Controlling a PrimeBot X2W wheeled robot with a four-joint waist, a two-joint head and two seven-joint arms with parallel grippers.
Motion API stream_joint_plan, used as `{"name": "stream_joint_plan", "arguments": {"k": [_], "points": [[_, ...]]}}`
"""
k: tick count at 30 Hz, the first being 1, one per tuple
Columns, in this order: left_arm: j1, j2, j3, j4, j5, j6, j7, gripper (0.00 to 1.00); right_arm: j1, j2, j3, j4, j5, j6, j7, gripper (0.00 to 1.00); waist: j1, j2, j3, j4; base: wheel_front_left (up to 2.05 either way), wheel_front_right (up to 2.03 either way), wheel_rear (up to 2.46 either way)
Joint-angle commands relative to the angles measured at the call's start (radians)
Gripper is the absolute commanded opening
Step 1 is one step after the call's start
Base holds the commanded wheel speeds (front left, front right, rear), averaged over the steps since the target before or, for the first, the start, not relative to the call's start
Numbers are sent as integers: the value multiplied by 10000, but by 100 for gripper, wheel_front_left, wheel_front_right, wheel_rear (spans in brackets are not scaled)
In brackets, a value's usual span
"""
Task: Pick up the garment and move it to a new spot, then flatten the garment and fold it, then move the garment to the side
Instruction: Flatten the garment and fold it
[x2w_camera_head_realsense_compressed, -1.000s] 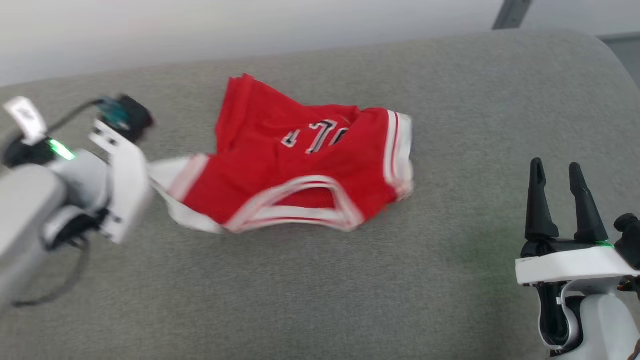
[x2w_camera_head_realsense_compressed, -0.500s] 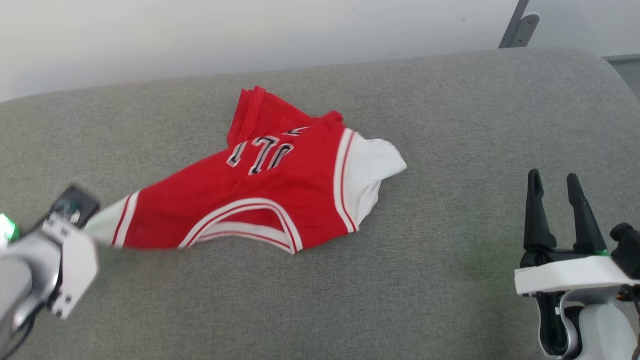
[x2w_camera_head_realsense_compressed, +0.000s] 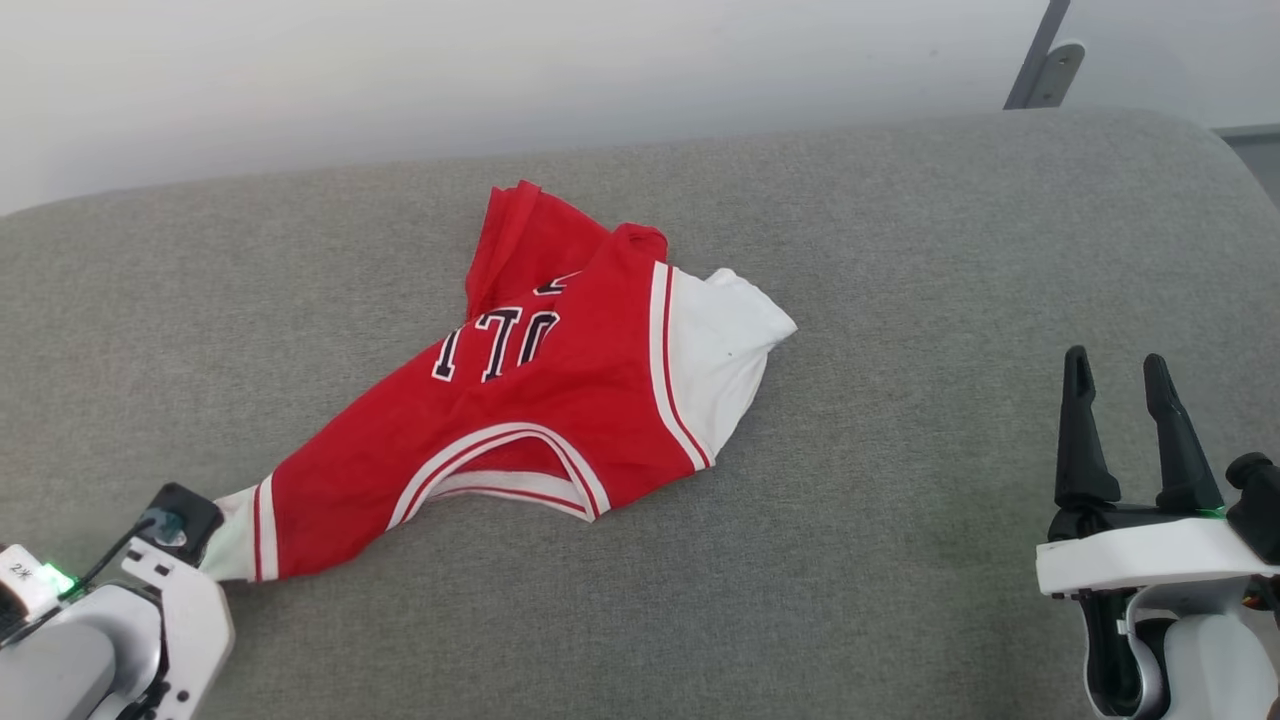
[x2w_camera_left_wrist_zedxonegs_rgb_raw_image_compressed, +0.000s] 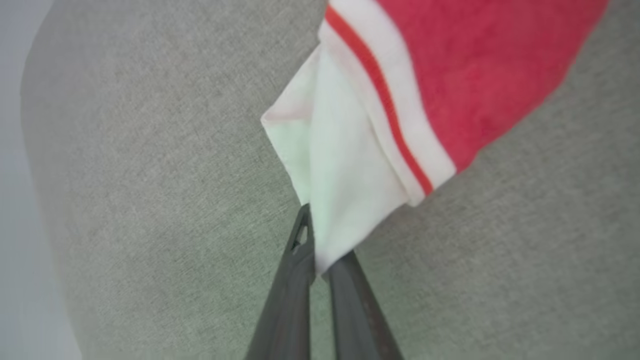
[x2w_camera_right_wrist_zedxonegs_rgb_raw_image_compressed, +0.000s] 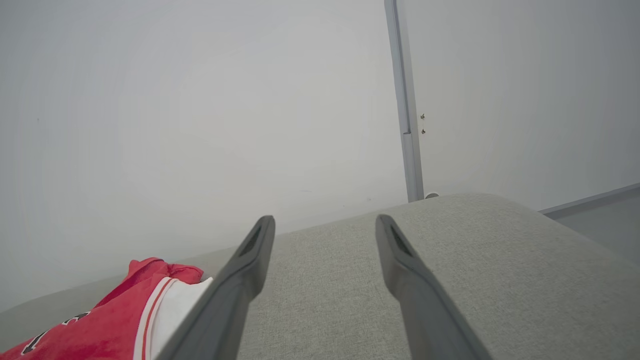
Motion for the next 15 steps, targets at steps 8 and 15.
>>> {"name": "stream_joint_plan", "arguments": {"k": [8, 15], "points": [[223, -160, 202, 445, -350, 155, -136, 0, 82, -81, 70, 21, -113, -3, -48, 100, 0, 0, -103, 180, 0, 0, 0], [262, -391, 906, -65, -853, 670, -1202, 100, 18, -502, 418, 237, -163, -3, -50, 100, 0, 0, -164, 545, 0, 0, 0]]}}
